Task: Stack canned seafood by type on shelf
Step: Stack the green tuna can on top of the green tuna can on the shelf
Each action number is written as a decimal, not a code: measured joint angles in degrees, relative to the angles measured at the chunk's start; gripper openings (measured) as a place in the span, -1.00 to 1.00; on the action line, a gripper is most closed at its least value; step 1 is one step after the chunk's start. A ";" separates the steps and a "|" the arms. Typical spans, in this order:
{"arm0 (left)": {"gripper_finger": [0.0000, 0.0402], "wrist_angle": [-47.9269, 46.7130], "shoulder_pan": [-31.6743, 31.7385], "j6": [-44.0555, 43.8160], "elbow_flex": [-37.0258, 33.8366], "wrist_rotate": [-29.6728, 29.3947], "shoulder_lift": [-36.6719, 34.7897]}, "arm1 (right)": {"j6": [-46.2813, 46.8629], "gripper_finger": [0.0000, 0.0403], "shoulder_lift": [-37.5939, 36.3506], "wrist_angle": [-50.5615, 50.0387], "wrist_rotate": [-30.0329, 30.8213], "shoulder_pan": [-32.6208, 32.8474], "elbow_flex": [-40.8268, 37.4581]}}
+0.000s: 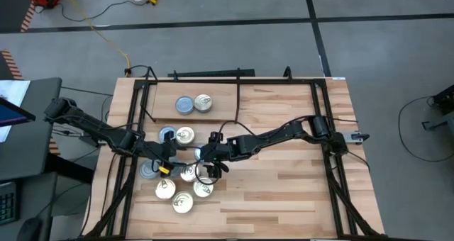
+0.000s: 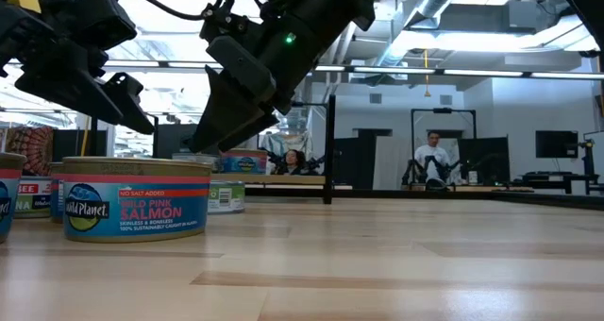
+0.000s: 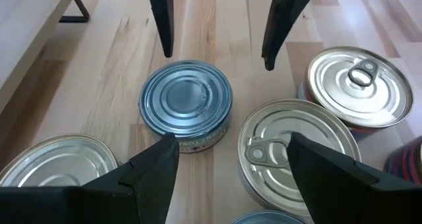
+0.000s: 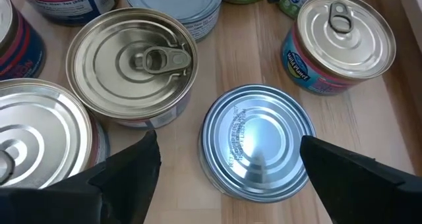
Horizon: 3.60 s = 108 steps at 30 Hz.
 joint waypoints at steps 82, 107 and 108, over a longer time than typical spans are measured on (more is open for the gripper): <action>0.26 17.38 13.29 23.98 0.04 -3.61 25.58 | 3.18 0.93 3.67 -2.39 1.14 -2.75 -3.67; 0.26 19.67 13.31 28.01 -0.20 -2.38 25.64 | 1.07 0.90 4.93 -4.74 -0.53 -4.74 3.79; 0.26 19.67 13.31 27.79 -0.20 -2.43 25.64 | 0.80 0.90 4.87 -5.80 -0.24 -4.74 4.61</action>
